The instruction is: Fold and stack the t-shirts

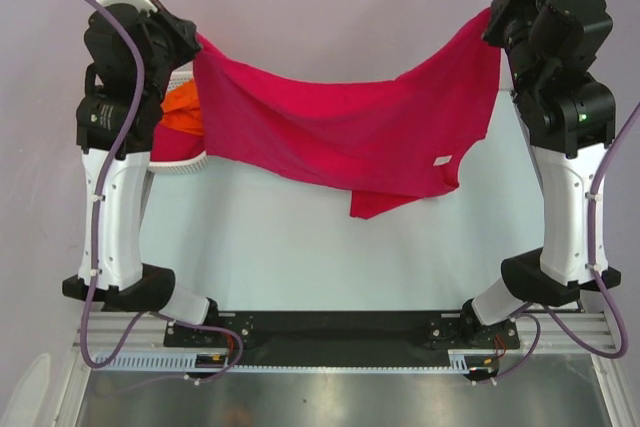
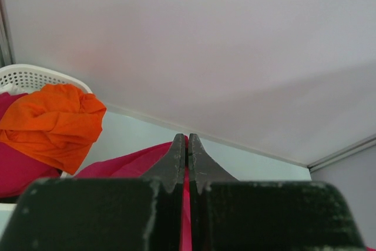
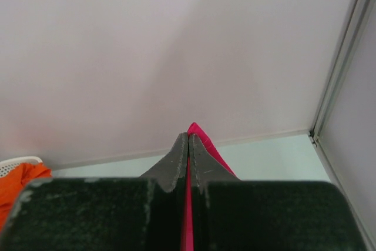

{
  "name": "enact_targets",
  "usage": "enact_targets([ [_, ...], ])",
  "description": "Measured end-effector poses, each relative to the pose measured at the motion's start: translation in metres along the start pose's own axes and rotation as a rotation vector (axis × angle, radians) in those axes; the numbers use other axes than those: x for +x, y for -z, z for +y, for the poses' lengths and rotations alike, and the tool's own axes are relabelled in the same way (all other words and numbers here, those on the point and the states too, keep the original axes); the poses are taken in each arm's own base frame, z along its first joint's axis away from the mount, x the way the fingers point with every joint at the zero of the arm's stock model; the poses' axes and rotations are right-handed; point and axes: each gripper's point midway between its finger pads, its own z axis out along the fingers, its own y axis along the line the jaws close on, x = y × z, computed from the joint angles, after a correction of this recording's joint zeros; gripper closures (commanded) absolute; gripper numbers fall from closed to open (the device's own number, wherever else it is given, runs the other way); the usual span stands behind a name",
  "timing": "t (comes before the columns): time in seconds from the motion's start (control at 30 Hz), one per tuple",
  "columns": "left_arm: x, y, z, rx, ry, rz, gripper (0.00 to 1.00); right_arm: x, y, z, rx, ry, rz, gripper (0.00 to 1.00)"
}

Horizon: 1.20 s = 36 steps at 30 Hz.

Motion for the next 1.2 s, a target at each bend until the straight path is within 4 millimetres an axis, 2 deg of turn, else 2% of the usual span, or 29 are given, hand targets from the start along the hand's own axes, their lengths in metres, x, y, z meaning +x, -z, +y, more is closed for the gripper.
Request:
enact_targets([
  [0.17,-0.028,-0.001,-0.008,0.013,0.038,-0.061,1.0,-0.021,-0.013,-0.003,0.0,-0.02,-0.075,1.0],
  [0.3,-0.047,-0.001,0.004,-0.021,0.087,-0.111,1.0,-0.045,-0.036,-0.027,0.011,-0.085,-0.159,1.0],
  [0.4,-0.054,-0.001,0.014,-0.045,0.109,-0.129,1.0,-0.047,-0.051,-0.045,0.015,-0.111,-0.173,1.0],
  [0.53,-0.052,0.0,0.018,-0.056,0.117,-0.126,1.0,-0.047,-0.056,-0.046,-0.02,-0.118,-0.169,1.0],
  [0.67,-0.047,0.002,0.021,-0.065,0.123,-0.112,1.0,-0.057,-0.047,-0.036,-0.075,-0.115,-0.196,1.0],
  [0.87,-0.046,0.008,0.022,-0.065,0.146,-0.114,1.0,-0.08,-0.019,-0.027,-0.131,-0.112,-0.249,1.0],
  [1.07,-0.058,0.022,0.017,-0.043,0.186,-0.149,1.0,-0.101,0.013,-0.019,-0.176,-0.099,-0.306,1.0],
  [1.2,-0.068,0.028,0.011,-0.017,0.217,-0.179,1.0,-0.107,0.026,-0.012,-0.205,-0.085,-0.323,1.0],
])
